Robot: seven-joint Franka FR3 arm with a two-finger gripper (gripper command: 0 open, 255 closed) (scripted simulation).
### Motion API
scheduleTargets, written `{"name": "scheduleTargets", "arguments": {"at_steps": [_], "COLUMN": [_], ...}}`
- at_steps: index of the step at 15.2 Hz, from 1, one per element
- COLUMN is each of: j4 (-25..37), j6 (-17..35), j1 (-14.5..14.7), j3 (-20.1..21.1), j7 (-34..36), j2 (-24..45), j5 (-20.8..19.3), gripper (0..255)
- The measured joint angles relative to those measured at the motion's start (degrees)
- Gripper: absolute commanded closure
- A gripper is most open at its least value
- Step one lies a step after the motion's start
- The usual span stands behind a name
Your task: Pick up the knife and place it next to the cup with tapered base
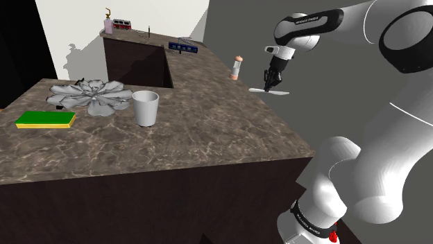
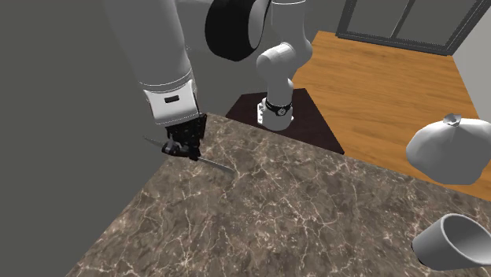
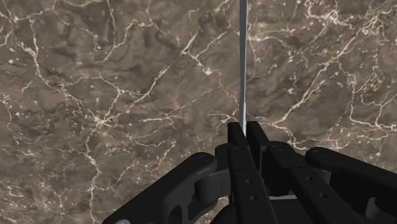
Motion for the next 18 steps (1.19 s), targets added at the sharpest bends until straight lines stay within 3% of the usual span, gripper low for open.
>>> {"name": "scheduleTargets", "arguments": {"at_steps": [11,15,18], "j4": [7.4,3.8,1.0], "j6": [-8.1,-8.4,-7.9], "j1": [-0.1,-0.9,-1.0], "j3": [1.6,8.6,13.1], "j7": [1.4,8.8,14.0], "j2": [-1.6,-7.7,-10.1], "j5": [-1.3,-6.1,-7.5], "gripper": [255,255,255]}}
